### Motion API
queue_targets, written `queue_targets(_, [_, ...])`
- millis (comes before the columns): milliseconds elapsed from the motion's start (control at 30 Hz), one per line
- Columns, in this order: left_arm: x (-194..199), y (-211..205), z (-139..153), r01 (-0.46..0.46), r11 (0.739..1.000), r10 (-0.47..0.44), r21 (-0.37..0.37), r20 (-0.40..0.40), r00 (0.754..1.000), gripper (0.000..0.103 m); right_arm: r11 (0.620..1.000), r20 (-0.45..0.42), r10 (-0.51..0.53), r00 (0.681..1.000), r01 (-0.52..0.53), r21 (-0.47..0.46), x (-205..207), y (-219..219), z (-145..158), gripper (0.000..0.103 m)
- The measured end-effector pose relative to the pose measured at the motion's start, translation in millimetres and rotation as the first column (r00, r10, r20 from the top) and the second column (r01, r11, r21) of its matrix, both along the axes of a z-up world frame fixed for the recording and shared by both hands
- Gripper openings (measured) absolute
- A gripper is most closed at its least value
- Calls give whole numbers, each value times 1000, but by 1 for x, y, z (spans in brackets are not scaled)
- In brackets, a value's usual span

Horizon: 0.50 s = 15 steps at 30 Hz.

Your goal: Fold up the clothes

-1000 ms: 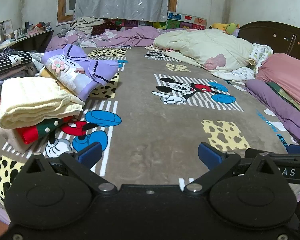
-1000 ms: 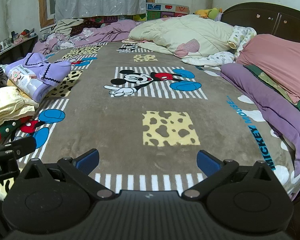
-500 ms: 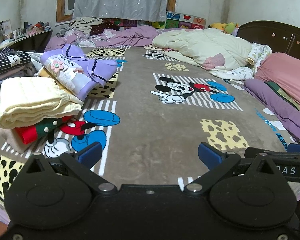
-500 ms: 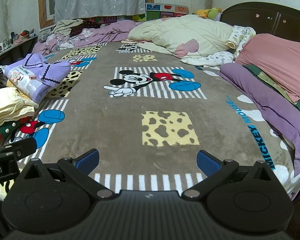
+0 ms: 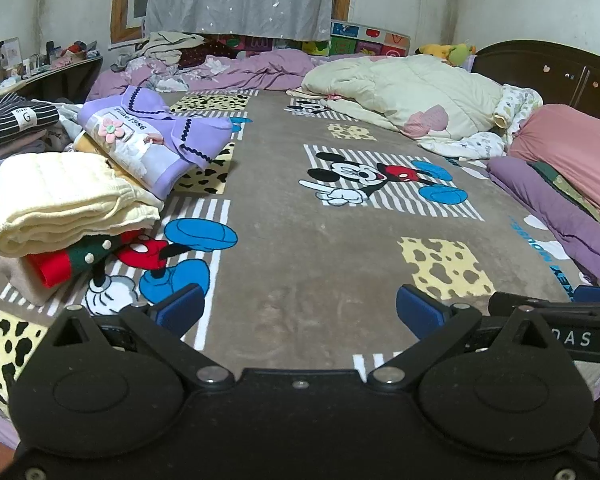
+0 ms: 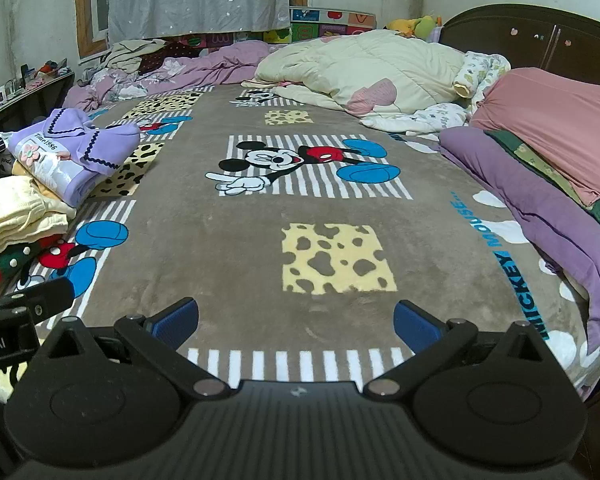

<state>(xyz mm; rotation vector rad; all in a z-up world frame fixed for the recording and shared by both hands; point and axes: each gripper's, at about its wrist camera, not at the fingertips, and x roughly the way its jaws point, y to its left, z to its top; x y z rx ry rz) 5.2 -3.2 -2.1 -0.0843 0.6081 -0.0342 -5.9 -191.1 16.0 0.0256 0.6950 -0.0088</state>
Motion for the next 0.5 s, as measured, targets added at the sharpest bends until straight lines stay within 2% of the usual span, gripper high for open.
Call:
queue_targets(267, [9,5,-5,-21,1000,21,-3,8,1000,103,1000,-14,11,1000,-11,11,7,1,-4,103])
queue_targets(400, [18,19,-6,-54,998,56,-44,56,997,103,998,-23,36,999,-35,59,18,1,-7,103])
queue_targets(500, [32,32,-6,-84,996,86,-38,79,993,103,991,-23,53,998,-50,122,30,-3,-8,103])
